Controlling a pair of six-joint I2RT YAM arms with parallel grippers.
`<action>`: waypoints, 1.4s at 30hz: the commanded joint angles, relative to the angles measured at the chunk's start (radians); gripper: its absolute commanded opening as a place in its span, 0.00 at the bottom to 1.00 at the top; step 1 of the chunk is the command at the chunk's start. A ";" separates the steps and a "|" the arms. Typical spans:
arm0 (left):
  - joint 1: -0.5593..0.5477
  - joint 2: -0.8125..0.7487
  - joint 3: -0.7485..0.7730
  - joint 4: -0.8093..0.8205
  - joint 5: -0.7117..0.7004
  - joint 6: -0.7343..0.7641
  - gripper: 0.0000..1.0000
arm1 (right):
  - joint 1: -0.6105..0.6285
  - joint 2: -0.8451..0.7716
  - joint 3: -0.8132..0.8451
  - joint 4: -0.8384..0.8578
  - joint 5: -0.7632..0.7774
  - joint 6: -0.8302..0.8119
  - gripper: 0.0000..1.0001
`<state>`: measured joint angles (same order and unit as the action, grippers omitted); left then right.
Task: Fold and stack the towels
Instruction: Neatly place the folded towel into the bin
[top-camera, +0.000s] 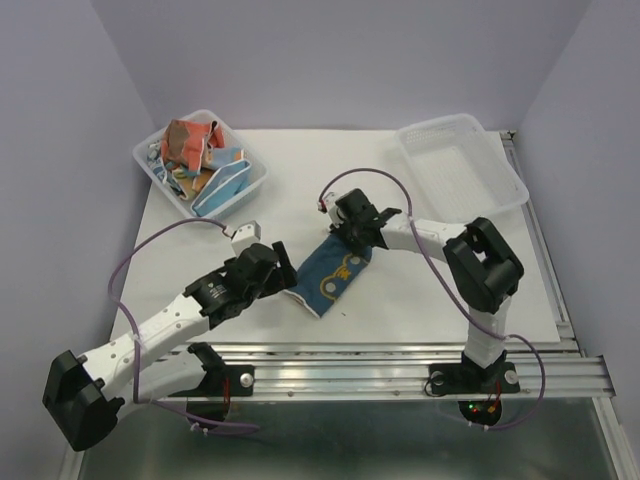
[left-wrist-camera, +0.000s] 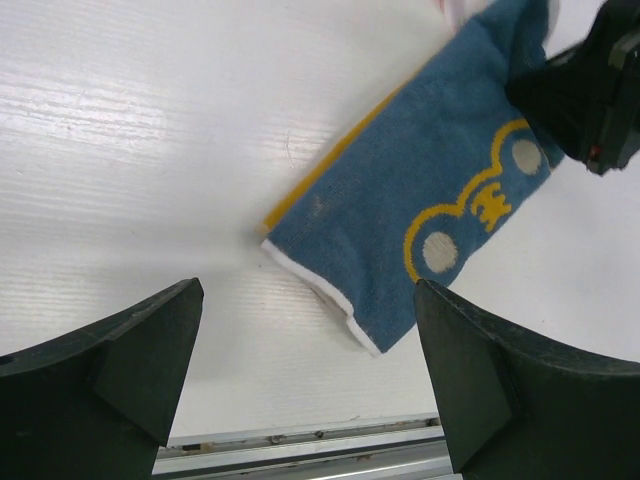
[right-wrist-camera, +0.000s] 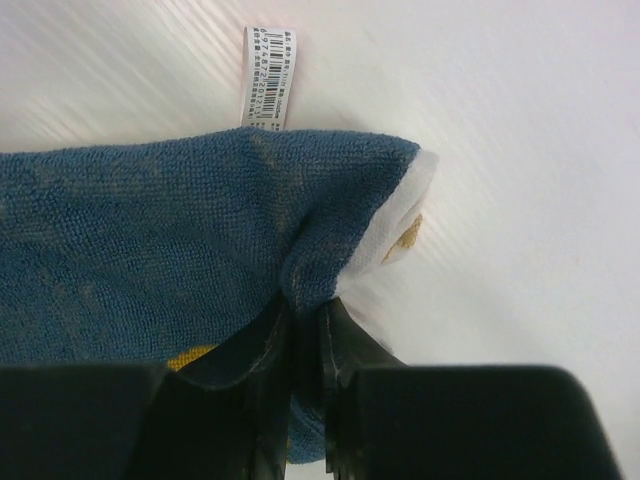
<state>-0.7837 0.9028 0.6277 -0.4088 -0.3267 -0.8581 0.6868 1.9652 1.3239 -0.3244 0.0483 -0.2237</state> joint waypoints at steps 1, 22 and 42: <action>0.001 -0.031 -0.019 0.005 -0.028 -0.007 0.99 | -0.009 -0.158 -0.191 0.063 0.275 0.121 0.03; 0.003 0.021 0.013 0.025 -0.034 0.037 0.99 | -0.185 -1.081 -0.762 0.375 0.358 -0.431 0.01; 0.021 0.154 0.119 -0.070 -0.127 0.056 0.99 | -0.616 -1.088 -0.516 0.076 -0.123 -0.859 0.01</action>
<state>-0.7761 1.0393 0.6987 -0.4431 -0.3996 -0.8165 0.1287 0.9012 0.6857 -0.2295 0.0738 -0.9665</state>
